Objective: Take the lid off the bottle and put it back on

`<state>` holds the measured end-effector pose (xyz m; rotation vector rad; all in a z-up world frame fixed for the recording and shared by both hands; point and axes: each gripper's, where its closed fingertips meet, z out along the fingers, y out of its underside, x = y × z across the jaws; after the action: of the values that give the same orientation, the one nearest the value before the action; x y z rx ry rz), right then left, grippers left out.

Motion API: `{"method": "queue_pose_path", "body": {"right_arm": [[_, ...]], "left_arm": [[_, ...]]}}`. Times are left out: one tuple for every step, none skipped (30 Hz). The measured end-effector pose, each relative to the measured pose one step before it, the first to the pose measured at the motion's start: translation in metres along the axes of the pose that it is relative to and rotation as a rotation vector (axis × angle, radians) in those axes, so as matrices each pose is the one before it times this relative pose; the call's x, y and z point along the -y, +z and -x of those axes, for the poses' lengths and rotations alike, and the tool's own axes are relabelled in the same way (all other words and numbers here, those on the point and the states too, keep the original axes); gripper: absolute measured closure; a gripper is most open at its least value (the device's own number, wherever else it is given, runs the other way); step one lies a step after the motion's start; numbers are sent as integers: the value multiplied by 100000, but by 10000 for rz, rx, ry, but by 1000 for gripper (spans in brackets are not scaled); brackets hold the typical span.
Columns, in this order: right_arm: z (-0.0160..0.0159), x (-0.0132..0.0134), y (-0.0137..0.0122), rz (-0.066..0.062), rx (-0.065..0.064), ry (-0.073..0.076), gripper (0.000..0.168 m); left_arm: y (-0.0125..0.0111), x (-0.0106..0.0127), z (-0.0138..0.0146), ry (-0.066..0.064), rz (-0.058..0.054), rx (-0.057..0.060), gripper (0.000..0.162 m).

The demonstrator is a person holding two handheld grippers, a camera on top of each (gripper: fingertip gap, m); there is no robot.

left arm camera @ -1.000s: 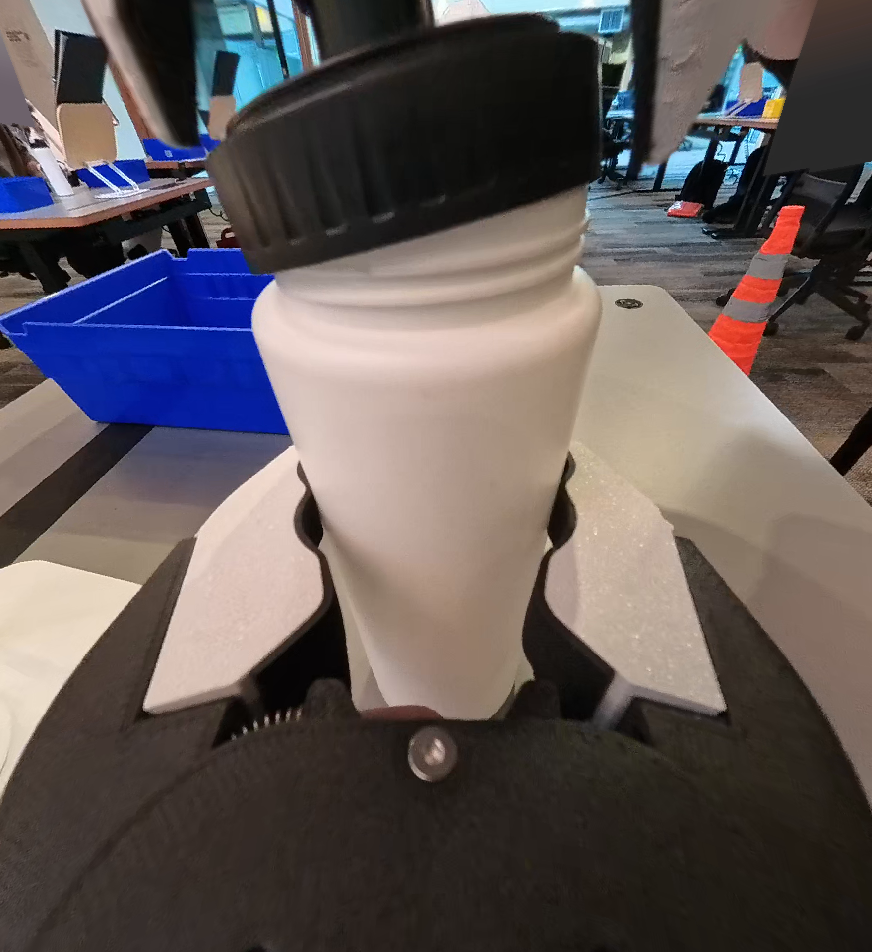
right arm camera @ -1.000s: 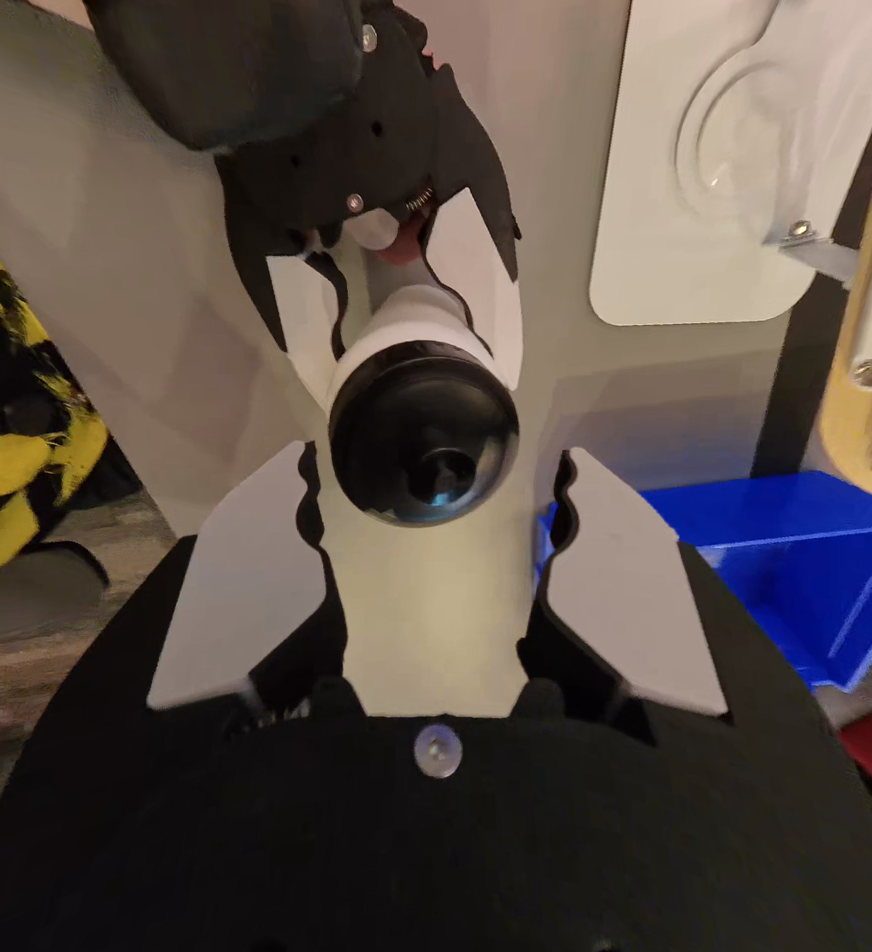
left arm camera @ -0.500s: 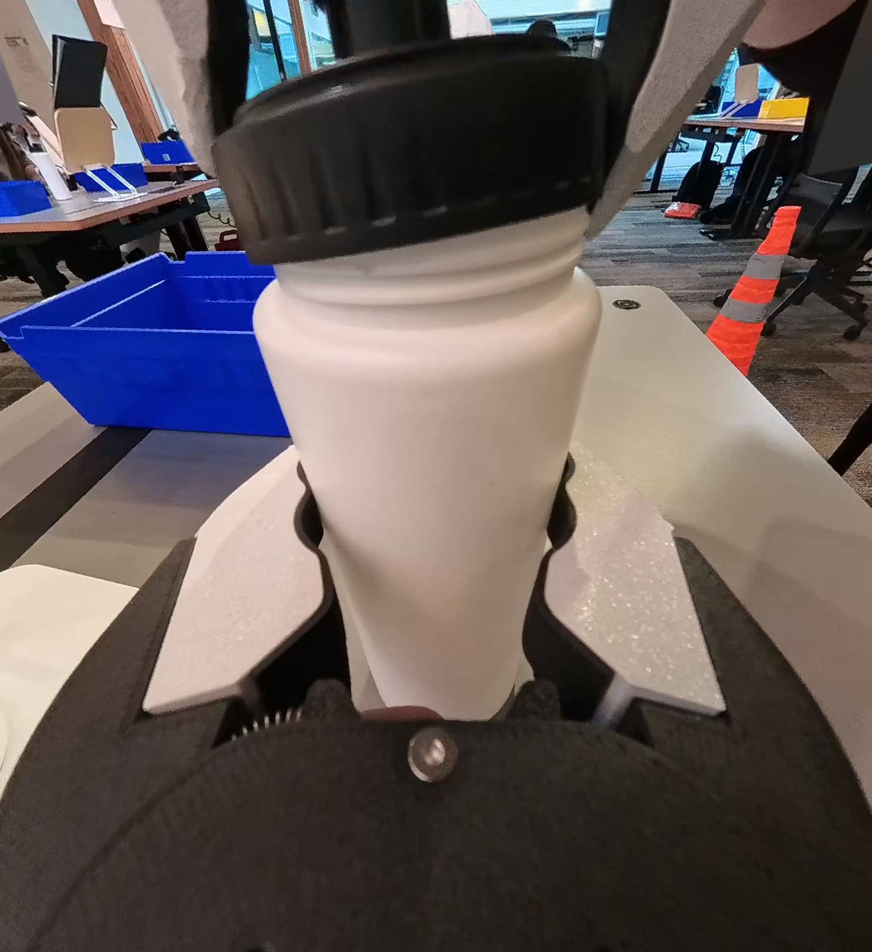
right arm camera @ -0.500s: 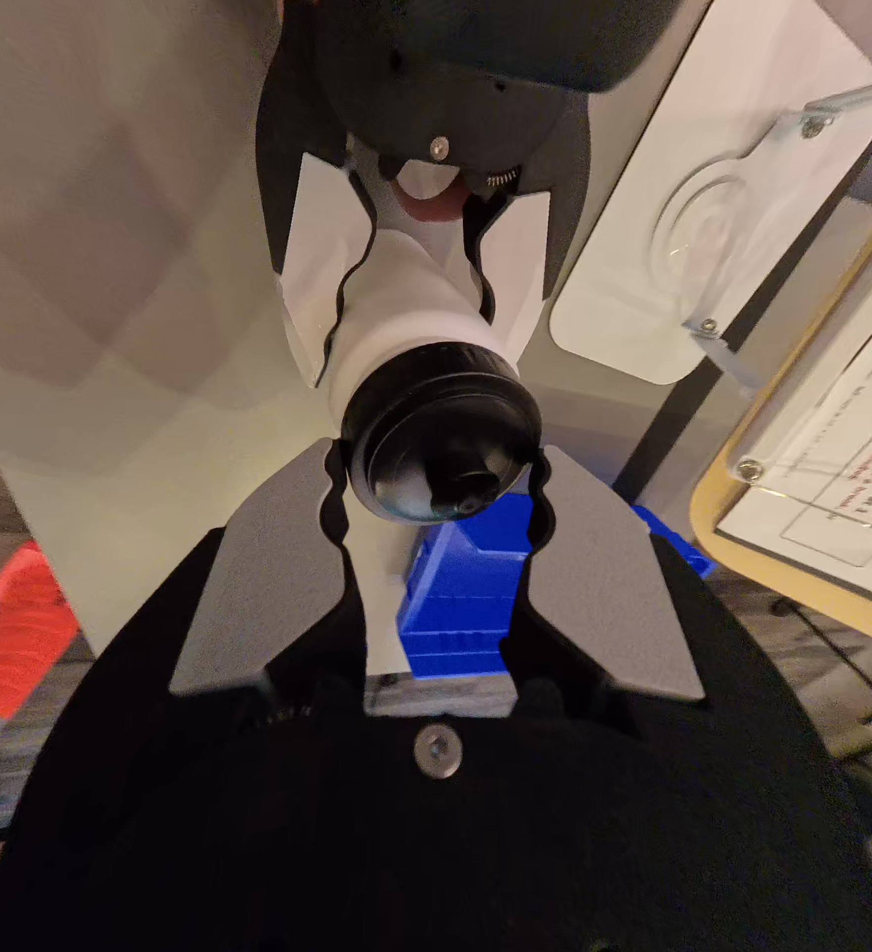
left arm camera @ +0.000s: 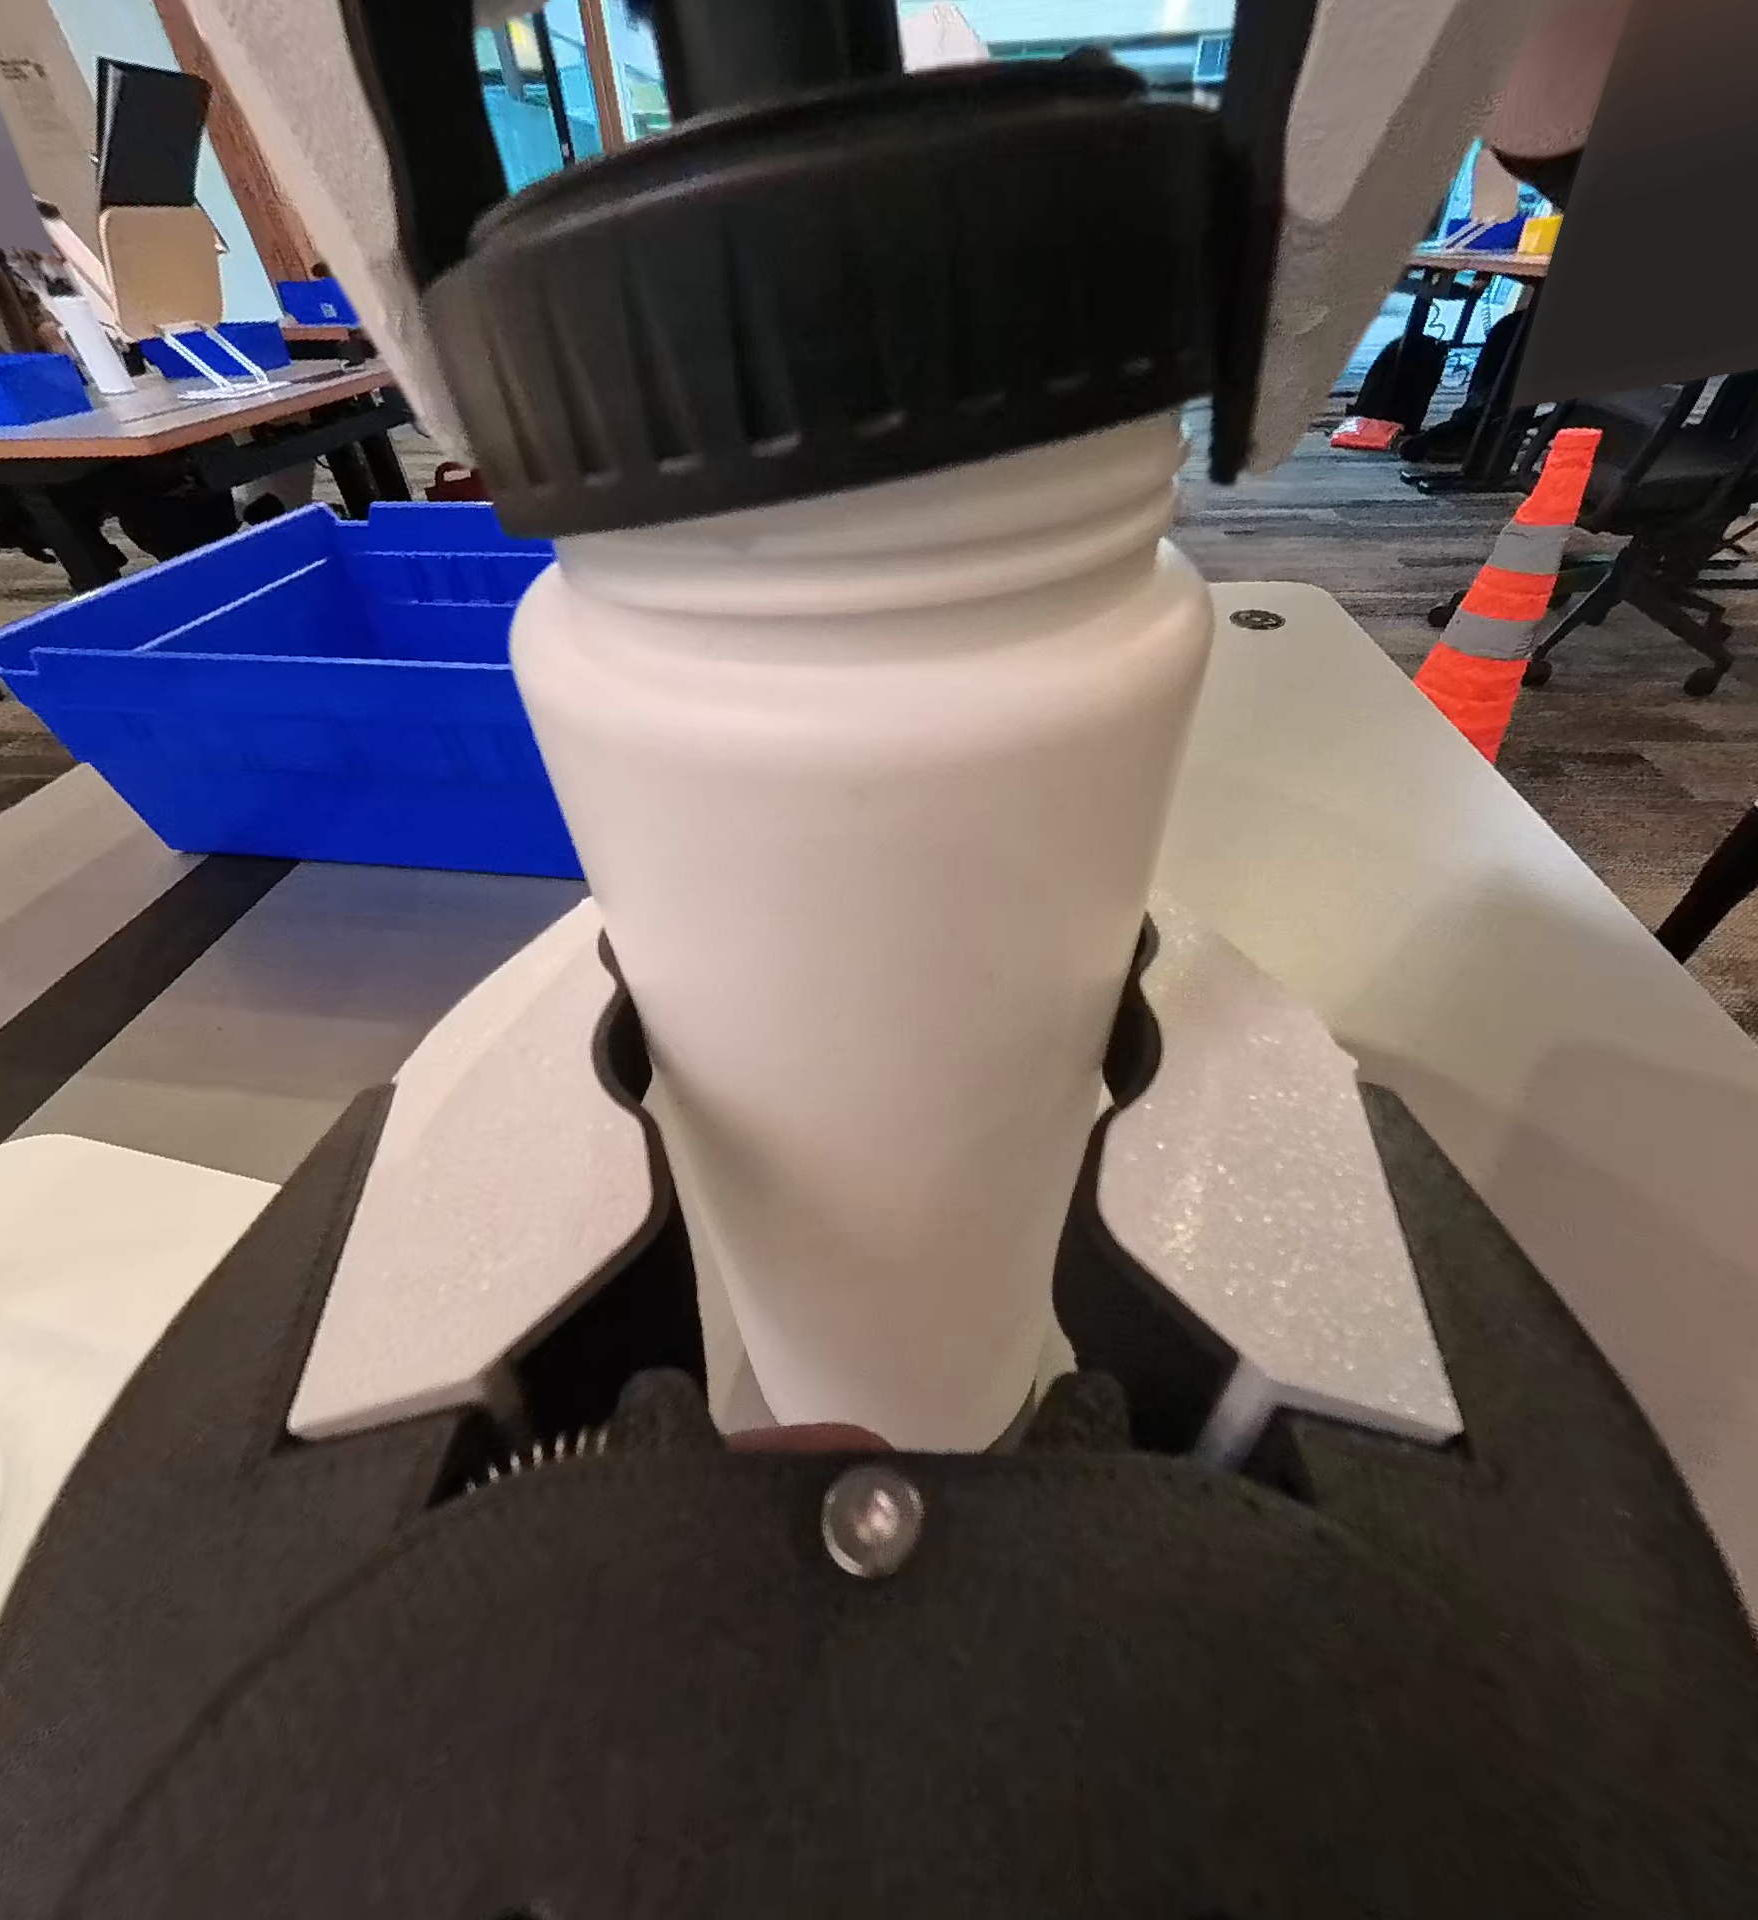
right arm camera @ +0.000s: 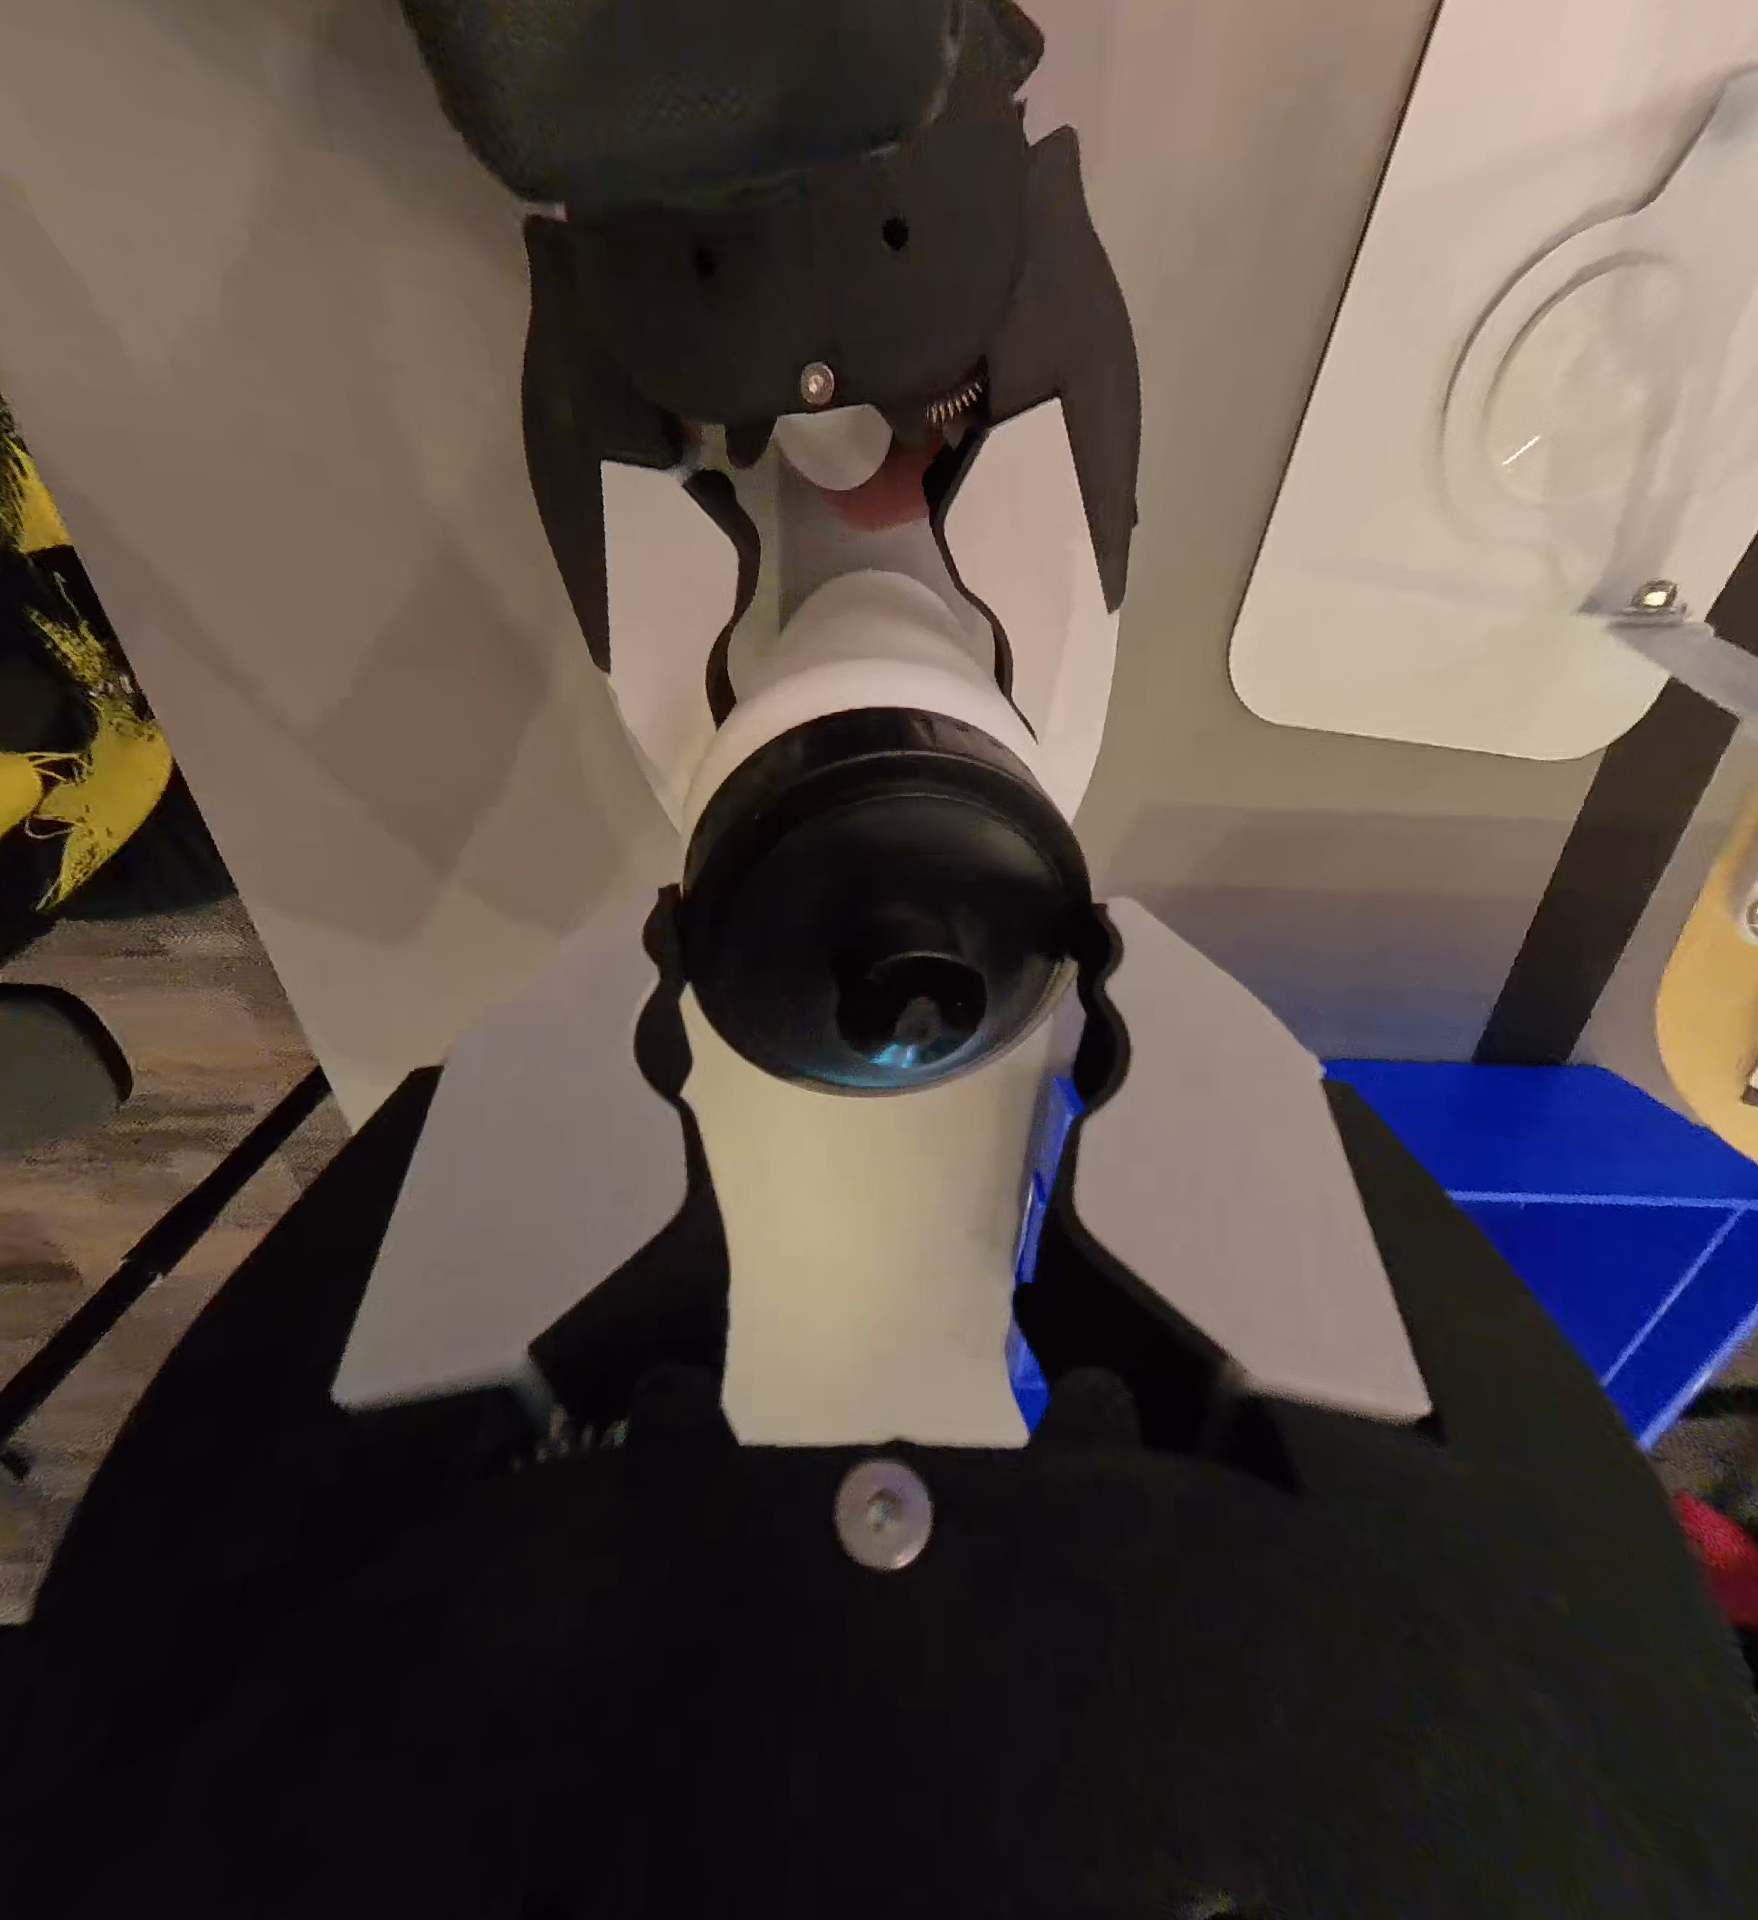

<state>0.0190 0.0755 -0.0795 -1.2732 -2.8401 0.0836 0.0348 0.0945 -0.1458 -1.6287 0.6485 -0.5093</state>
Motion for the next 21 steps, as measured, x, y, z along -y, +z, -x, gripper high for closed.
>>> {"method": "queue_pose_path", "body": {"right_arm": [[32,-20,-37,-87,20,-110,95],[64,-79,-13,26,-25,-188,95],[21,-87,-20,109,-131,-297,95],[29,-94,-10,196,-179,-405,95],[24,-127,-5,265,-182,-461,95],[37,-120,-27,285,-112,-399,96],[-1,-77,-29,244,-113,-454,96],[-5,-64,-46,176,-96,-497,96],[15,-98,-64,129,2,-402,96],[45,-70,-148,74,149,-223,96],[-49,-57,-160,43,160,-85,96],[-210,-54,-92,19,32,-108,96],[-189,-85,-41,12,-39,-188,96],[-57,-28,-21,-26,-32,-183,96],[9,17,-1,-53,-11,-74,96],[34,66,23,-56,21,93,96],[50,83,80,-43,1,129,96],[76,98,166,-23,-39,35,96],[105,138,181,10,-57,17,96],[-18,75,89,80,-138,47,96],[-54,19,-46,98,-167,26,96]], "left_arm": [[20,11,-37,30,4,-1,75],[33,3,-45,33,21,3,75],[28,-4,-32,11,8,-13,75],[25,18,-55,33,-10,-21,75],[33,10,-40,27,-2,-6,75],[31,17,-40,25,0,-5,75],[5,1,-38,16,1,-21,75],[24,-17,-41,-14,17,-39,75],[23,-41,-57,-52,-7,-62,75],[36,0,-99,-31,-47,-74,76],[22,12,-25,-19,-41,-19,76],[-1,-6,-5,-21,-5,-19,76],[-26,-16,19,-11,9,-7,76],[-28,-9,7,-19,-6,-12,76],[-24,-3,40,-26,-19,1,76],[-18,-4,30,-27,-17,0,76],[-4,2,13,-16,-11,-3,76],[7,1,-13,-2,0,-3,76],[-9,-6,5,-7,-4,-3,76],[-20,-5,28,-21,-8,0,75],[-24,-1,34,-26,-11,1,75]]}}
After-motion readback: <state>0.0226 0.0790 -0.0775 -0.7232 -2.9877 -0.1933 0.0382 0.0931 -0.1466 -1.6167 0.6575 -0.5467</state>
